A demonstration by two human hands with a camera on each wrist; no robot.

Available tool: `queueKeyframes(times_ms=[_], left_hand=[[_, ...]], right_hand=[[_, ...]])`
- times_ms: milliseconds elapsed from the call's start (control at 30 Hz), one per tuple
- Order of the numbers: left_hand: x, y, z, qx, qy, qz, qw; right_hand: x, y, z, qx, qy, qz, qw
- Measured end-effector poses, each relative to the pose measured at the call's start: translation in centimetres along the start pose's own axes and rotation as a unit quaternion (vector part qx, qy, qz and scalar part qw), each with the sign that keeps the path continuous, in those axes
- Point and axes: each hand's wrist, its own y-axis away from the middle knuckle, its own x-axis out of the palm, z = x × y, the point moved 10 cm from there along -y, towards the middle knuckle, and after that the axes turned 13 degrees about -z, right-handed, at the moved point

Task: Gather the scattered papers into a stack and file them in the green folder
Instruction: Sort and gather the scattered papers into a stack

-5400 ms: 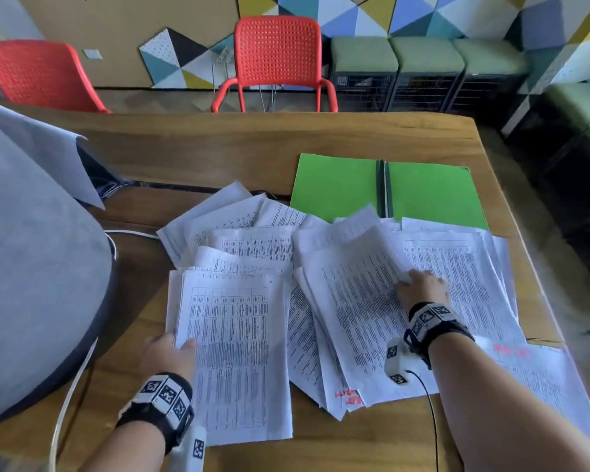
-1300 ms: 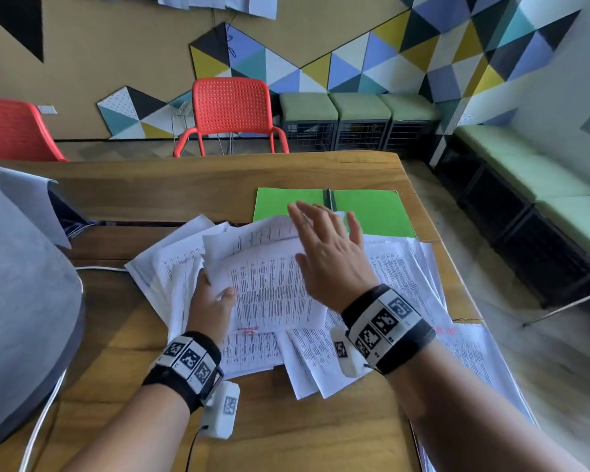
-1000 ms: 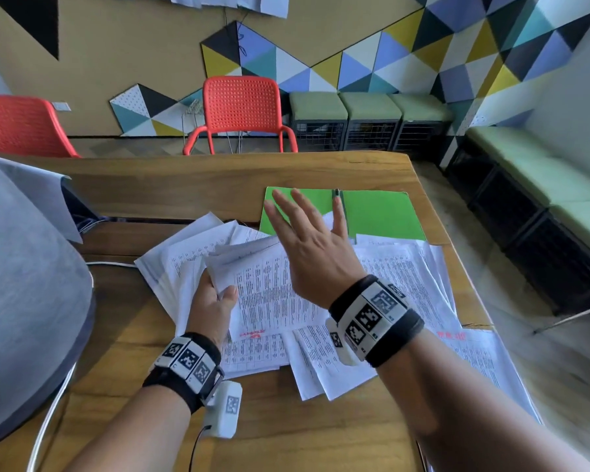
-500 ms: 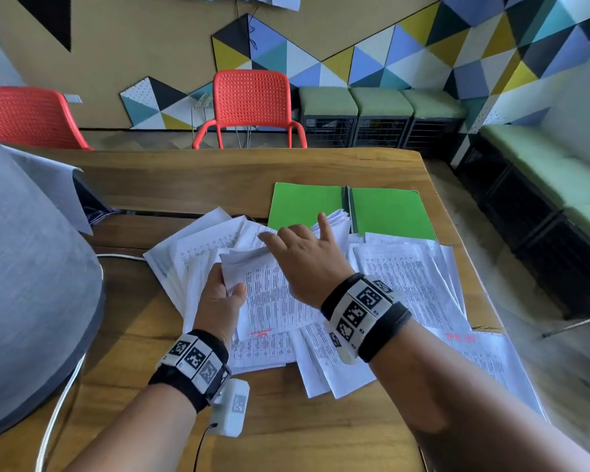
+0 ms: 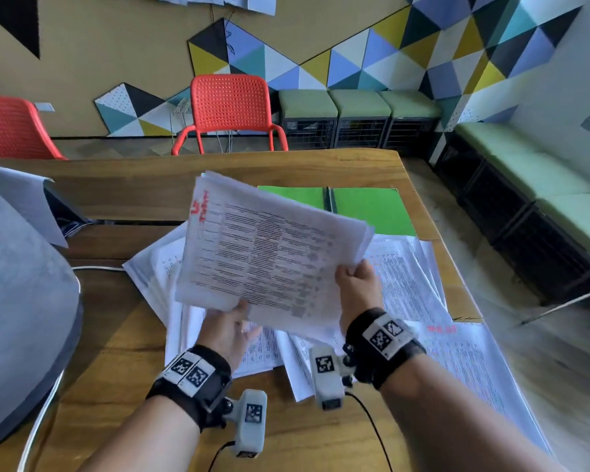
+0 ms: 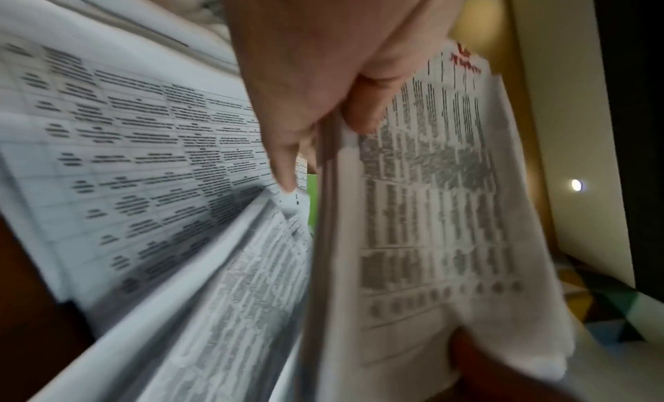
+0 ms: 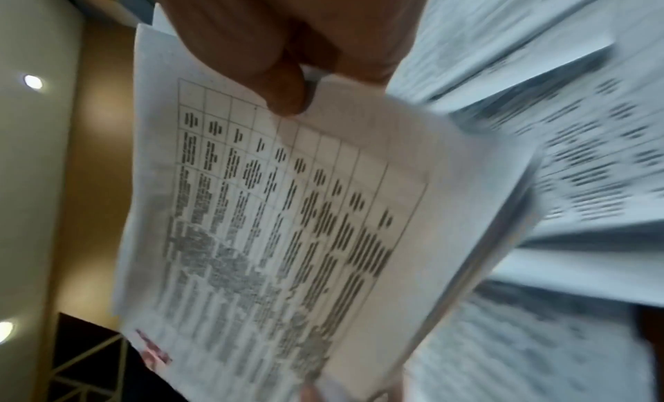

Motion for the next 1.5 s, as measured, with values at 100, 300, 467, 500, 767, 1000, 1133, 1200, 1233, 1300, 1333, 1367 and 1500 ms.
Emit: queueKeyframes(times_ms=[100, 300, 467, 500, 767, 1000, 1133, 1200, 1233, 1300, 1333, 1367, 1500], left_hand=[[-0.5, 0.2, -3.7, 0.161, -0.037, -0.099, 0.981], [2.3, 2.9, -8.4, 0.408, -0.274, -0.094, 0.866], [5.8, 5.5, -7.4, 0.43, -0.299, 0.004, 0.852], [6.3, 6.1, -7.2, 0.428, -0.269, 0.028, 0.862], [6.1, 5.6, -3.5, 0.362, -0.233, 0.05, 0.901], [5.2, 2.4, -1.0, 0.293, -0.321, -0.012, 0.9], [5.7, 2.5, -1.2, 0.317, -0.382, -0.03, 0.867], [7.1, 3.6, -2.1, 0.362, -0.406, -0.036, 0.838], [8.0, 4.3, -2.3, 0.384, -0.416, -0.034, 0.824], [10.1, 5.1, -1.3, 0.399, -0.437, -0.009, 0.806], [11.2, 5.4, 0.0, 0.393, -0.449, 0.012, 0.802], [12.2, 5.4, 1.7, 0.378, -0.467, 0.036, 0.799], [15.0, 6.1, 11.4, 0.3, -0.565, 0.129, 0.758]], right_hand=[[-1.5, 0.5, -3.3, 0.067, -0.027, 0.04, 0.997], [-1.8, -0.3, 2.1, -0.191, 0.219, 0.123, 0.949], [-3.0, -0.2, 3.8, -0.128, 0.029, 0.092, 0.987], [-3.5, -0.2, 3.9, -0.128, 0.001, 0.085, 0.988], [-4.9, 0.3, -0.5, -0.089, 0.005, 0.1, 0.991], [-4.0, 0.0, -3.6, -0.046, 0.156, 0.12, 0.979], [-4.6, -0.6, -2.5, -0.106, 0.197, 0.085, 0.971], [-6.6, -1.9, -0.8, -0.165, 0.209, 0.013, 0.964], [-7.9, -2.5, 0.0, -0.189, 0.215, -0.02, 0.958], [-11.1, -3.7, 0.4, -0.202, 0.229, -0.077, 0.949], [-13.0, -4.3, 0.2, -0.192, 0.238, -0.102, 0.947], [-15.0, -4.8, -0.3, -0.181, 0.253, -0.123, 0.942], [-23.7, -6.5, -4.2, -0.116, 0.343, -0.175, 0.916]])
